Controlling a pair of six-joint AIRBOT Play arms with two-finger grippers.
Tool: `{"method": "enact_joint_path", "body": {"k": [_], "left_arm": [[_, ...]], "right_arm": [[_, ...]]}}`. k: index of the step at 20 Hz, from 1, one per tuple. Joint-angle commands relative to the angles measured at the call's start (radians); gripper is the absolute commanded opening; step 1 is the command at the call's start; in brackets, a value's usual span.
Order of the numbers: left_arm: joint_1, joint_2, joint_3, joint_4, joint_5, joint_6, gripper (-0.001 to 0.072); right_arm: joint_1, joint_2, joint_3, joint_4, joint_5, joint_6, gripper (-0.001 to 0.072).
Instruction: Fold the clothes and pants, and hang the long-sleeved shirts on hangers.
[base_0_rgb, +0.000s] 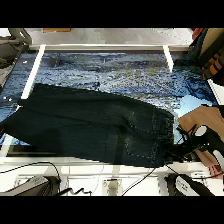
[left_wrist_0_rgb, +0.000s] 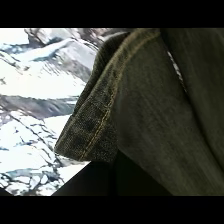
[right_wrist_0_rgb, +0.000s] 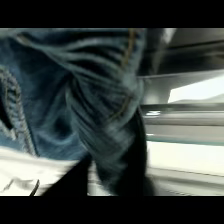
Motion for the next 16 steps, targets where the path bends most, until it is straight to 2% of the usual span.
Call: {"method": "enact_joint_path", "body": {"k": [1, 4, 9, 11, 14, 16], "left_arm": [[0.0, 0.016, 0.0, -0.011, -0.075, -0.003, 0.0019], [0.0, 0.088, 0.005, -0.08, -0.066, -0.011, 0.0019], [0.0, 0.197, 0.088, -0.251, -0.014, -0.015, 0.0017], [0.006, 0.224, 0.116, -0.229, 0.003, -0.022, 0.0017], [0.008, 0.271, 0.124, -0.108, 0.042, -0.068, 0.0017], [0.008, 0.28, 0.124, -0.057, 0.063, -0.068, 0.0017]], "right_arm": [[0.0, -0.067, 0.004, 0.048, 0.03, -0.067, 0.0037], [0.0, -0.029, 0.056, 0.113, 0.095, -0.139, 0.0037], [0.0, 0.174, 0.226, 0.2, 0.168, -0.136, 0.0037], [0.0, 0.29, 0.278, 0.201, 0.184, -0.12, 0.0036], [0.0, 0.462, 0.309, 0.142, 0.205, -0.039, 0.0036], [0.0, 0.572, 0.314, 0.09, 0.226, 0.024, 0.0036]]}}
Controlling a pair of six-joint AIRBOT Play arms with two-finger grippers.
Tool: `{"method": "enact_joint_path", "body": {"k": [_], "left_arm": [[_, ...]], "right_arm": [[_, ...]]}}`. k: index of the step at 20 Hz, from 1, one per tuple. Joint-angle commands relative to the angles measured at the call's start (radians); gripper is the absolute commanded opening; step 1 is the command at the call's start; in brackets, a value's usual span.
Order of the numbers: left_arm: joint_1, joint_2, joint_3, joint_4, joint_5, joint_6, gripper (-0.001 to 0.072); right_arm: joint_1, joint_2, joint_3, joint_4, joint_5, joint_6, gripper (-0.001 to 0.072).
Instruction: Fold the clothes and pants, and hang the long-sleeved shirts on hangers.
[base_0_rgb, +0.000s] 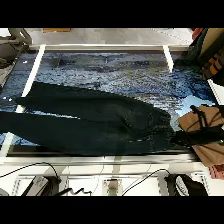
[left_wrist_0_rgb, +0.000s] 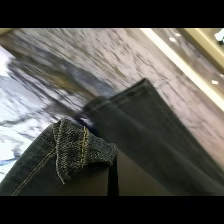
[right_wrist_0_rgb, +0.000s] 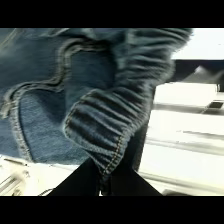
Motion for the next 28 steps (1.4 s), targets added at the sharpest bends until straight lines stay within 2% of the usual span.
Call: {"method": "enact_joint_path", "body": {"k": [1, 3, 4, 6, 9, 13, 17, 20, 24, 26, 27, 28], "left_arm": [[0.002, 0.027, 0.01, 0.077, 0.056, -0.018, 0.0017], [-0.017, 0.026, 0.01, 0.077, 0.143, -0.018, 0.0016], [-0.037, 0.024, 0.01, 0.077, 0.198, -0.026, 0.0016], [-0.105, 0.001, 0.01, 0.077, 0.319, -0.103, 0.0016], [-0.284, -0.095, 0.019, 0.077, 0.402, -0.113, 0.0016], [-0.55, -0.303, 0.156, 0.077, 0.595, -0.145, 0.0016], [-0.689, -0.539, 0.377, 0.077, 0.623, -0.146, 0.0016], [-0.718, -0.644, 0.435, 0.077, 0.622, -0.154, 0.0016], [-0.7, -0.636, 0.438, 0.077, 0.635, -0.164, 0.0016], [-0.692, -0.628, 0.438, 0.077, 0.641, -0.164, 0.0019], [-0.692, -0.63, 0.438, 0.077, 0.641, -0.164, 0.0035], [-0.692, -0.632, 0.438, 0.077, 0.644, -0.164, 0.0088]], "right_arm": [[0.0, 0.197, 0.028, -0.062, 0.025, 0.126, 0.0036], [0.0, 0.264, 0.028, -0.061, -0.031, 0.212, 0.0036], [0.0, 0.278, 0.027, -0.061, -0.109, 0.253, 0.0036], [0.0, 0.259, 0.01, -0.043, -0.335, 0.358, 0.0037], [0.001, 0.115, -0.058, 0.107, -0.621, 0.4, 0.0037], [0.001, -0.161, -0.082, 0.258, -0.869, 0.401, 0.0037], [0.001, -0.349, -0.082, 0.519, -1.053, 0.4, 0.0037], [0.001, -0.418, -0.082, 0.579, -1.127, 0.399, 0.0038], [0.008, -0.434, -0.08, 0.581, -1.144, 0.39, 0.0037], [0.048, -0.435, -0.068, 0.581, -1.206, 0.334, 0.0037], [0.08, -0.436, -0.06, 0.581, -1.257, 0.311, 0.0037], [0.119, -0.439, -0.05, 0.581, -1.328, 0.294, 0.0037]]}}
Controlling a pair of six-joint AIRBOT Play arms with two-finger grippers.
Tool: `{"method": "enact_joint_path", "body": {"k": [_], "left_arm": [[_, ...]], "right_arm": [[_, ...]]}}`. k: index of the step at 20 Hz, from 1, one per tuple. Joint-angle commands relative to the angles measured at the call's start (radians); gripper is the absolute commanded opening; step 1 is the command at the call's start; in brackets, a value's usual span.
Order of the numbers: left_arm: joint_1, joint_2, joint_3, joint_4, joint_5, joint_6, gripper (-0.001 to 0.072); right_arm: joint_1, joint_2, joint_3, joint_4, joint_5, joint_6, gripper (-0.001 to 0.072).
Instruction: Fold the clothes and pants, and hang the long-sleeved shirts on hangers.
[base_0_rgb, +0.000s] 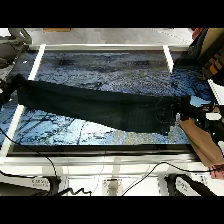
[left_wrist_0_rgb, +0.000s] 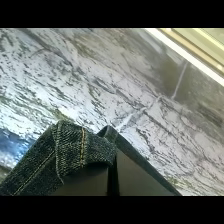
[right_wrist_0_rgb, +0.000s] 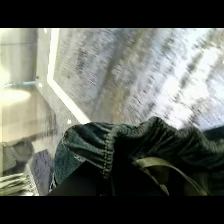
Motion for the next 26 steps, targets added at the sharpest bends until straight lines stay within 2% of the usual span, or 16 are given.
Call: {"method": "enact_joint_path", "body": {"k": [1, 3, 4, 5, 6, 7, 14, 15, 16, 18, 20, 22, 23, 24, 25, 26], "left_arm": [[-0.001, -0.01, 0.007, 0.0, 0.014, -0.003, 0.0093], [-0.006, -0.017, 0.007, 0.0, 0.033, -0.003, 0.0094], [-0.007, -0.021, 0.007, 0.0, 0.044, -0.003, 0.0176], [-0.01, -0.024, 0.007, 0.001, 0.052, -0.003, 0.0398], [-0.01, -0.024, 0.007, 0.0, 0.06, -0.003, 0.0684], [-0.01, -0.023, 0.013, 0.0, 0.061, -0.003, 0.0716], [0.04, 0.121, 0.02, 0.002, -0.048, -0.003, 0.0699], [0.069, 0.147, 0.02, 0.027, -0.13, -0.004, 0.0623], [0.107, 0.172, 0.019, 0.099, -0.254, -0.025, 0.0443], [0.199, 0.192, 0.017, 0.293, -0.537, -0.264, 0.0151], [0.284, 0.193, -0.019, 0.354, -0.758, -0.351, 0.0128], [0.327, 0.193, -0.08, 0.282, -0.829, -0.352, 0.0163], [0.33, 0.192, -0.111, 0.256, -0.818, -0.351, 0.0375], [0.325, 0.187, -0.136, 0.254, -0.791, -0.351, 0.0652], [0.312, 0.176, -0.158, 0.255, -0.759, -0.351, 0.072], [0.298, 0.16, -0.173, 0.254, -0.735, -0.352, 0.072]], "right_arm": [[0.097, -0.016, 0.027, 0.01, -0.211, -0.072, 0.0037], [0.145, -0.038, 0.049, -0.013, -0.34, -0.076, 0.0037], [0.151, -0.056, 0.06, -0.023, -0.371, -0.076, 0.0038], [0.151, -0.076, 0.069, -0.043, -0.384, -0.076, 0.0147], [0.151, -0.092, 0.075, -0.068, -0.385, -0.076, 0.0468], [0.15, -0.105, 0.08, -0.094, -0.385, -0.076, 0.0708], [0.15, -0.093, 0.08, -0.177, -0.31, -0.081, 0.0688], [0.15, -0.092, 0.08, -0.203, -0.287, -0.096, 0.0689], [0.15, -0.092, 0.08, -0.23, -0.262, -0.097, 0.0689], [0.15, -0.092, 0.08, -0.277, -0.224, -0.098, 0.0689], [0.15, -0.092, 0.08, -0.306, -0.21, -0.123, 0.0689], [0.15, -0.092, 0.08, -0.308, -0.201, -0.163, 0.0689], [0.15, -0.092, 0.08, -0.309, -0.2, -0.178, 0.0688], [0.15, -0.092, 0.08, -0.308, -0.201, -0.18, 0.0688], [0.15, -0.092, 0.08, -0.308, -0.2, -0.18, 0.0689], [0.15, -0.092, 0.08, -0.308, -0.2, -0.18, 0.0689]]}}
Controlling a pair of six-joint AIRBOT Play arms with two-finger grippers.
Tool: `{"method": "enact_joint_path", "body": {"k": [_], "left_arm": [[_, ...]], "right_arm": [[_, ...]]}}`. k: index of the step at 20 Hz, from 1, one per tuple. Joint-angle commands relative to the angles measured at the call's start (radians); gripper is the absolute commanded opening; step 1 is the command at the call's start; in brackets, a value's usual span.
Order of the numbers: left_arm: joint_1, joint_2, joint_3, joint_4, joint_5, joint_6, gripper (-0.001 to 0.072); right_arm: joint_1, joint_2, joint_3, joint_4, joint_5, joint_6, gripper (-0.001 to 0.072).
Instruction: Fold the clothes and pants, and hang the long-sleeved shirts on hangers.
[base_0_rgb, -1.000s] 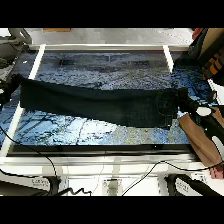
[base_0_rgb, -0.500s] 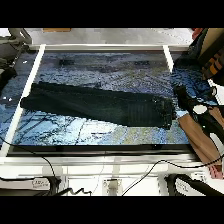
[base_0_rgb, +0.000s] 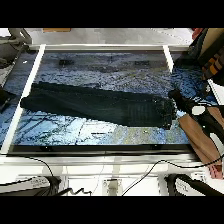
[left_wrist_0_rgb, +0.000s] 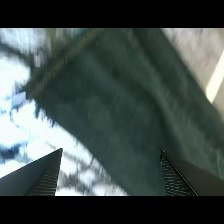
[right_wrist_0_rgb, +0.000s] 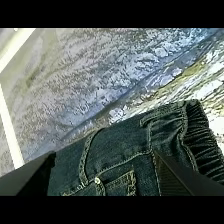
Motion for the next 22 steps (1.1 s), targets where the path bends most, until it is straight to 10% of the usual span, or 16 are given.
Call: {"method": "enact_joint_path", "body": {"k": [1, 10, 14, 15, 18, 22], "left_arm": [[-0.011, -0.04, -0.067, -0.003, 0.0, -0.034, 0.072], [-0.144, -0.257, -0.075, -0.004, 0.414, -0.182, 0.072], [-0.22, -0.298, -0.075, -0.003, 0.655, -0.171, 0.0714], [-0.237, -0.305, -0.075, -0.003, 0.707, -0.171, 0.0663], [-0.258, -0.301, -0.073, -0.002, 0.758, -0.172, 0.002], [-0.261, -0.223, -0.074, 0.079, 0.757, -0.171, 0.0018]], "right_arm": [[0.001, 0.001, 0.001, -0.011, 0.01, -0.02, 0.0688], [0.002, 0.001, 0.001, -0.01, 0.01, -0.02, 0.0688], [0.002, 0.001, 0.044, -0.011, 0.147, -0.194, 0.0688], [0.002, 0.001, 0.064, -0.011, 0.196, -0.219, 0.0688], [0.002, 0.001, 0.114, -0.012, 0.286, -0.233, 0.0688], [0.002, 0.001, 0.195, -0.014, 0.418, -0.275, 0.0666]]}}
